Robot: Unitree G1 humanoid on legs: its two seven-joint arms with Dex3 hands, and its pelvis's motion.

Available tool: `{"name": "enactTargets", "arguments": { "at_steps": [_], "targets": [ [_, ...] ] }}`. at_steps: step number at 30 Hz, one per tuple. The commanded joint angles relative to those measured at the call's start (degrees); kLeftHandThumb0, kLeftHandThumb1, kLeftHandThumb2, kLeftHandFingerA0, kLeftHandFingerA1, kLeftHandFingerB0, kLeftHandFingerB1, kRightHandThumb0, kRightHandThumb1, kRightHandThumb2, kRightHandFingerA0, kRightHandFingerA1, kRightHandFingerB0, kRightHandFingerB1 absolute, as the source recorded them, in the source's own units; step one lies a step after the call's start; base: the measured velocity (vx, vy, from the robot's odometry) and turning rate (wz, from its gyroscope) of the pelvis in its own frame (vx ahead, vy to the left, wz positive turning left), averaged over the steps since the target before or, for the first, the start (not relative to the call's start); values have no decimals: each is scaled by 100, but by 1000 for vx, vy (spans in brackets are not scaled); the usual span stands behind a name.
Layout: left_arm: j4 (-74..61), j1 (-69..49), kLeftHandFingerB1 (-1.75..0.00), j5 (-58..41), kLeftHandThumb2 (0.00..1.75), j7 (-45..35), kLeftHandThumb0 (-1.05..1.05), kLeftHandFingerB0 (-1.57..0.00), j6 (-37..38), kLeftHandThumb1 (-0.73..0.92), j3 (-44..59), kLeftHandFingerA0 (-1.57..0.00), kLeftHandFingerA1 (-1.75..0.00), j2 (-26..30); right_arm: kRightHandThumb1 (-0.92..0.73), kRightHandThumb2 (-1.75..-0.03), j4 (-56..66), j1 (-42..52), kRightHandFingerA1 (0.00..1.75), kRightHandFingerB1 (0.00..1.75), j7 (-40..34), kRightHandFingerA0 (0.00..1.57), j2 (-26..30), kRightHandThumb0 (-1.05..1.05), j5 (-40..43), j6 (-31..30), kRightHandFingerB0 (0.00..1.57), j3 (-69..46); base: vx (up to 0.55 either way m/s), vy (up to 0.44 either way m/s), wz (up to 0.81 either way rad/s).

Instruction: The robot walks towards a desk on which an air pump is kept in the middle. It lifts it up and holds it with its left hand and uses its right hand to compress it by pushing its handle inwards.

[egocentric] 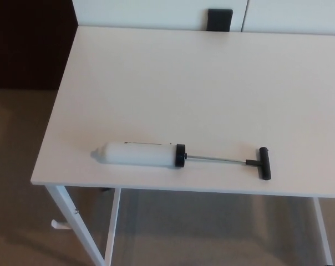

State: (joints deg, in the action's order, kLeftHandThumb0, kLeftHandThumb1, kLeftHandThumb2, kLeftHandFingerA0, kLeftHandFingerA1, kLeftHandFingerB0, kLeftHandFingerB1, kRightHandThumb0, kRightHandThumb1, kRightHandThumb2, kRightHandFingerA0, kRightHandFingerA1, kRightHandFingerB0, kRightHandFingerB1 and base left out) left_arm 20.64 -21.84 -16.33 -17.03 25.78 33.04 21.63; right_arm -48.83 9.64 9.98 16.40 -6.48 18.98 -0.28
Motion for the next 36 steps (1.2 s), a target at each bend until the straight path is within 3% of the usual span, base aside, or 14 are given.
{"name": "enactTargets", "arguments": {
  "at_steps": [1, 11, 21, 32, 33, 36],
  "targets": [
    [-4162, 323, -50, -660, 81, 191, -31, -6, -1623, 17, 462, -8, -53, 1480, -83, -64, 88, -3, 35, 29, 88, 22, 143, -70, 32, -137, 15, -21, 0, 0, 0],
    [-4819, 1451, -50, -57, 81, -10, -31, -8, -2307, 16, -395, -9, -53, 2054, -82, -64, 122, -78, 35, 29, 96, 22, 119, -69, 38, -185, 15, -23, 0, 0, 0],
    [-5284, 2956, -51, 914, 84, -413, -28, -10, -3704, 22, -2205, -11, -52, 2372, -82, -64, 224, -179, 35, 29, 73, 22, 143, -67, 30, -265, 16, -38, 0, 0, 0],
    [-4667, 3866, -49, 2234, 84, -711, -29, -7, -3536, 24, -3554, -8, -51, 2022, -81, -63, 354, -212, 34, 29, 166, 22, 99, -67, 149, -333, 15, -97, 0, 0, 0],
    [-4472, 3941, -37, 2423, 72, -709, -65, -16, -3448, 42, -3698, -21, -41, 1965, -81, -63, 368, -221, 35, 29, 157, 23, 103, -68, 131, -341, 16, -87, 0, 0, 0],
    [-3888, 4218, -36, 2860, 74, -629, -68, -13, -3323, 43, -4128, -20, -41, 1784, -82, -63, 396, -266, 34, 29, 181, 21, 111, -66, 113, -380, 15, -71, 0, 0, 0]
  ]
}}
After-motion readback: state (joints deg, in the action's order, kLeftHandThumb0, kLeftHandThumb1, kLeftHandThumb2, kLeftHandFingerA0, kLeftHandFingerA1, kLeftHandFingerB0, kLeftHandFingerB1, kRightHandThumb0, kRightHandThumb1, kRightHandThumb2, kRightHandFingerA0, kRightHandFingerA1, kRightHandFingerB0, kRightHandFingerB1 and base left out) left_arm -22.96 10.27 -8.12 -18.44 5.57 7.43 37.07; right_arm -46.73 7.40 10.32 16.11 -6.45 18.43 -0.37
